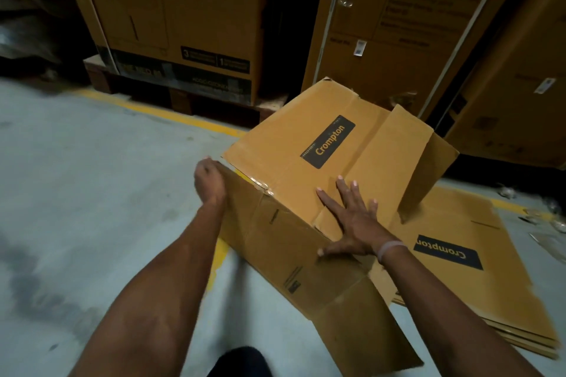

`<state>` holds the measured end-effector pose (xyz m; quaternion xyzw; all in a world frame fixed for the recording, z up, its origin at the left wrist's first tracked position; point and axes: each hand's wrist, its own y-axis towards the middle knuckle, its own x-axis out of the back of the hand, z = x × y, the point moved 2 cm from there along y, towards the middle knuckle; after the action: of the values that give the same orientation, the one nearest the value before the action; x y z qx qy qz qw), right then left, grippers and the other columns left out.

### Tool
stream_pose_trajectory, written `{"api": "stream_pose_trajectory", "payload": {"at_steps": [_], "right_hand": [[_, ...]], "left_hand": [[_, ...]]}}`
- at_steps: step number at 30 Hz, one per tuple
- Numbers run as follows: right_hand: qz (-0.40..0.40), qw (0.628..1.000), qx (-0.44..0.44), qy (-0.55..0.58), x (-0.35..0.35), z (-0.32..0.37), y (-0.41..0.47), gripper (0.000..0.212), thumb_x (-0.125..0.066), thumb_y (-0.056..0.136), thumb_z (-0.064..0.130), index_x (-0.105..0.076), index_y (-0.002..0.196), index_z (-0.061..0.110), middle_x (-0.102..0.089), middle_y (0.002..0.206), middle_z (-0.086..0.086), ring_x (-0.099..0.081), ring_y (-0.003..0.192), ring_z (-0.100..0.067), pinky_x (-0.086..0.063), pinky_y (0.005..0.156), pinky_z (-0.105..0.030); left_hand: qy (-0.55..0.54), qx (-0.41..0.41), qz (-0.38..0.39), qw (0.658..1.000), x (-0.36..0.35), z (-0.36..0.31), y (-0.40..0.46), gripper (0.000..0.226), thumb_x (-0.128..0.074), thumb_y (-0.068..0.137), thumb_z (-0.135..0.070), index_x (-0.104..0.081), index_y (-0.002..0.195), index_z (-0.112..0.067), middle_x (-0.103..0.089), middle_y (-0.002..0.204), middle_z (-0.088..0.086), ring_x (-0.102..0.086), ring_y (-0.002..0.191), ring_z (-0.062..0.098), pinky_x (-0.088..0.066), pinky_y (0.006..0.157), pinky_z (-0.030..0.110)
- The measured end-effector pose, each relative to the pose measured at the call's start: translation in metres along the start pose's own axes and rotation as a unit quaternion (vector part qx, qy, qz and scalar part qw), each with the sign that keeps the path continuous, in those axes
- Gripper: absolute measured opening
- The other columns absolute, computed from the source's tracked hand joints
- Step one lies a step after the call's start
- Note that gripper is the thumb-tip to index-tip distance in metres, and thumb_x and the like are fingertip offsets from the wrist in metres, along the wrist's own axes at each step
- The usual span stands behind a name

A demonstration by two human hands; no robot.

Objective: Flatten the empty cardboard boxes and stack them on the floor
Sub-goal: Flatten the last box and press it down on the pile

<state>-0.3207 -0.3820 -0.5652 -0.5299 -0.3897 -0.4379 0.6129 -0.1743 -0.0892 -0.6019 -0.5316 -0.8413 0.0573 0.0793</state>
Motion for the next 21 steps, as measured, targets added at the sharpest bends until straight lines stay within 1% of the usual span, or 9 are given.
{"api": "stream_pose_trajectory", "payload": {"at_steps": [3,5,7,9,12,14,17,19,21], "right_hand": [[0.006,1.0,-0.013,-0.01,-0.007,0.012,0.009,0.137,-0.076,0.064,0.082,0.023,0.154,0.055,0.051,0.156,0.006,0.046,0.144,-0.032,0.012,0.115,-0.075],[-0.002,0.999,-0.026,-0.019,-0.014,0.019,0.01,0.134,-0.069,0.064,0.088,0.026,0.153,0.054,0.053,0.155,0.005,0.049,0.142,-0.033,0.013,0.113,-0.076],[-0.014,0.999,-0.033,-0.02,-0.018,0.022,0.011,0.132,-0.061,0.065,0.093,0.028,0.153,0.053,0.055,0.153,0.005,0.05,0.141,-0.033,0.014,0.112,-0.077],[-0.014,0.999,-0.04,-0.024,-0.019,0.023,0.013,0.132,-0.057,0.065,0.095,0.029,0.153,0.051,0.056,0.152,0.004,0.051,0.14,-0.033,0.015,0.111,-0.077],[-0.026,0.999,-0.037,-0.02,-0.021,0.022,0.011,0.133,-0.056,0.065,0.095,0.029,0.155,0.045,0.055,0.153,0.002,0.05,0.141,-0.033,0.018,0.109,-0.075],[-0.042,0.999,-0.016,0.017,-0.018,0.017,0.003,0.129,-0.06,0.072,0.087,0.022,0.16,0.041,0.051,0.156,0.003,0.048,0.143,-0.03,0.022,0.111,-0.072],[-0.101,0.983,-0.013,0.154,-0.004,0.0,-0.01,0.103,-0.061,0.088,0.065,0.004,0.164,0.041,0.037,0.165,0.006,0.039,0.15,-0.023,0.018,0.121,-0.062],[-0.198,0.956,-0.081,0.199,0.001,-0.017,-0.02,0.098,-0.061,0.092,0.06,0.001,0.165,0.037,0.03,0.168,0.005,0.033,0.153,-0.024,0.018,0.124,-0.053],[-0.289,0.892,-0.218,0.27,-0.002,-0.039,-0.029,0.101,-0.064,0.093,0.057,0.0,0.166,0.027,0.019,0.171,-0.001,0.019,0.157,-0.03,0.005,0.127,-0.048]], "left_hand": [[0.047,-0.09,-0.02,0.995,0.042,0.012,-0.001,0.053,-0.03,0.113,-0.041,-0.066,0.102,-0.003,-0.067,0.106,0.014,-0.06,0.103,0.03,-0.038,0.083,0.032],[0.102,-0.153,0.002,0.983,0.05,0.022,-0.009,0.048,-0.033,0.111,-0.046,-0.062,0.116,-0.008,-0.065,0.117,0.012,-0.058,0.115,0.034,-0.042,0.094,0.04],[0.205,-0.236,-0.004,0.95,0.042,0.031,-0.023,0.049,-0.044,0.107,-0.047,-0.048,0.141,-0.012,-0.052,0.142,0.014,-0.044,0.137,0.037,-0.03,0.114,0.053],[0.296,-0.369,0.017,0.881,0.021,0.03,-0.047,0.065,-0.049,0.104,-0.047,-0.033,0.157,-0.013,-0.031,0.163,0.017,-0.022,0.154,0.038,-0.011,0.123,0.055],[0.378,-0.533,0.216,0.726,-0.028,0.026,-0.094,0.062,-0.029,0.108,-0.051,-0.025,0.163,-0.025,-0.018,0.172,0.007,-0.002,0.16,0.027,-0.004,0.126,0.058],[0.413,-0.532,0.296,0.678,-0.051,0.026,-0.123,0.061,-0.011,0.108,-0.059,-0.02,0.163,-0.035,-0.023,0.171,-0.004,0.001,0.16,0.015,0.001,0.126,0.056],[0.459,-0.465,0.288,0.7,-0.072,0.022,-0.144,0.078,0.002,0.097,-0.076,-0.027,0.16,-0.039,-0.023,0.17,-0.006,0.0,0.16,0.019,0.015,0.121,0.063],[0.491,-0.412,0.3,0.707,-0.084,0.012,-0.148,0.09,0.003,0.09,-0.084,-0.036,0.154,-0.035,-0.021,0.169,0.001,0.002,0.16,0.027,0.02,0.112,0.072],[0.513,-0.373,0.317,0.705,-0.093,-0.001,-0.155,0.083,-0.013,0.091,-0.083,-0.033,0.155,-0.033,-0.023,0.166,0.007,0.0,0.159,0.032,0.013,0.11,0.079]]}}
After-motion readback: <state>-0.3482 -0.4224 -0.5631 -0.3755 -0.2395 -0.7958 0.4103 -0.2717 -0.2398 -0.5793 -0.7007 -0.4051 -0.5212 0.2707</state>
